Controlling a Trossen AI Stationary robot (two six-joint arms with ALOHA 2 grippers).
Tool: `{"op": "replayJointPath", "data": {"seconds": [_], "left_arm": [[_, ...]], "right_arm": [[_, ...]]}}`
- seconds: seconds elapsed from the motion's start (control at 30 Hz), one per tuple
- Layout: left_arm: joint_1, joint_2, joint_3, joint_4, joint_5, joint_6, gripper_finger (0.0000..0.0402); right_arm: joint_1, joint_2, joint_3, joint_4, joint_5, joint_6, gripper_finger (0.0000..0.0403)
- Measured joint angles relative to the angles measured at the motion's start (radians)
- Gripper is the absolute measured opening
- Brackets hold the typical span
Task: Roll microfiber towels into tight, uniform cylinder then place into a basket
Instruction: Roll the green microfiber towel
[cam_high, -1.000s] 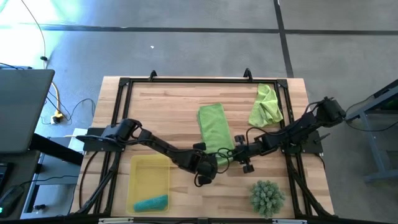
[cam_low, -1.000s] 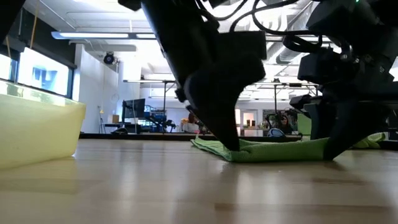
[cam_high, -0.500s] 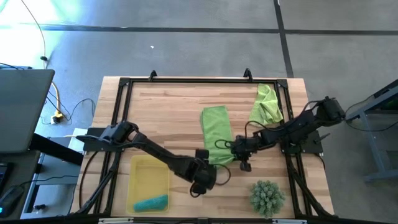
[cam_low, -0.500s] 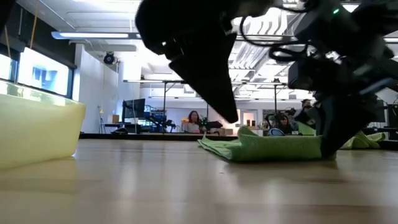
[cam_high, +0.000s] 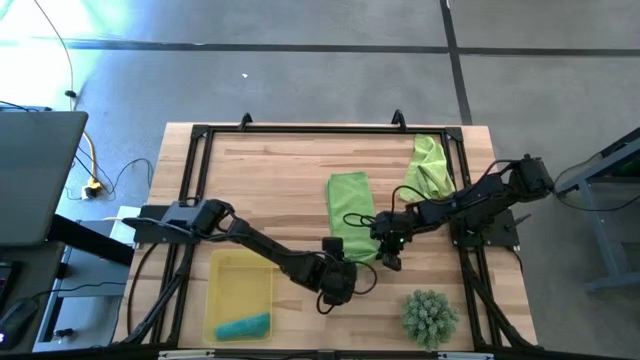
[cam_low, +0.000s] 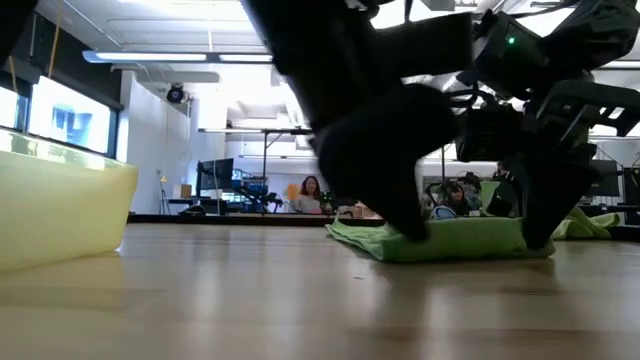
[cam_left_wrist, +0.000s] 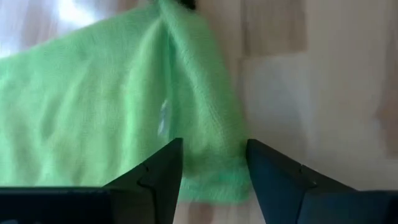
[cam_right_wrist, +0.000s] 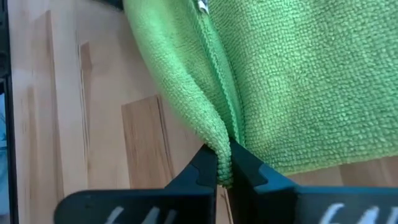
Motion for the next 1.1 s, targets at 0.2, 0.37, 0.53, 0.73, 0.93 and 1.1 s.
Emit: {"op": "replayJointPath", "data": {"seconds": [0.2,0.37,0.53,0.73,0.93,1.1], "left_arm": [[0.004,0.023,0.001,0.031,0.083,0.002,0.0177],[0.012,0.030,0.004,0.018,0.099,-0.042,0.0166],[0.027,0.029,0.005,0.008,0.169,-0.117,0.0105],[0.048,0.020,0.005,-0.004,0.338,-0.213,0.0010],[0.064,0.005,0.002,0.020,0.505,-0.275,0.0018],[0.080,-0.022,-0.001,0.000,0.538,-0.286,0.0010]], "right_arm": [[0.000,-0.001,0.000,-0.002,0.001,0.007,0.0000],[0.000,-0.002,0.001,-0.003,0.001,0.007,0.0000],[0.000,-0.002,0.001,-0.004,0.000,0.001,0.0000],[0.001,-0.002,0.002,-0.005,-0.017,-0.010,0.0007],[0.008,-0.003,0.005,0.006,-0.037,-0.050,0.0008],[0.033,-0.003,0.004,0.006,-0.045,-0.073,0.0008]]}}
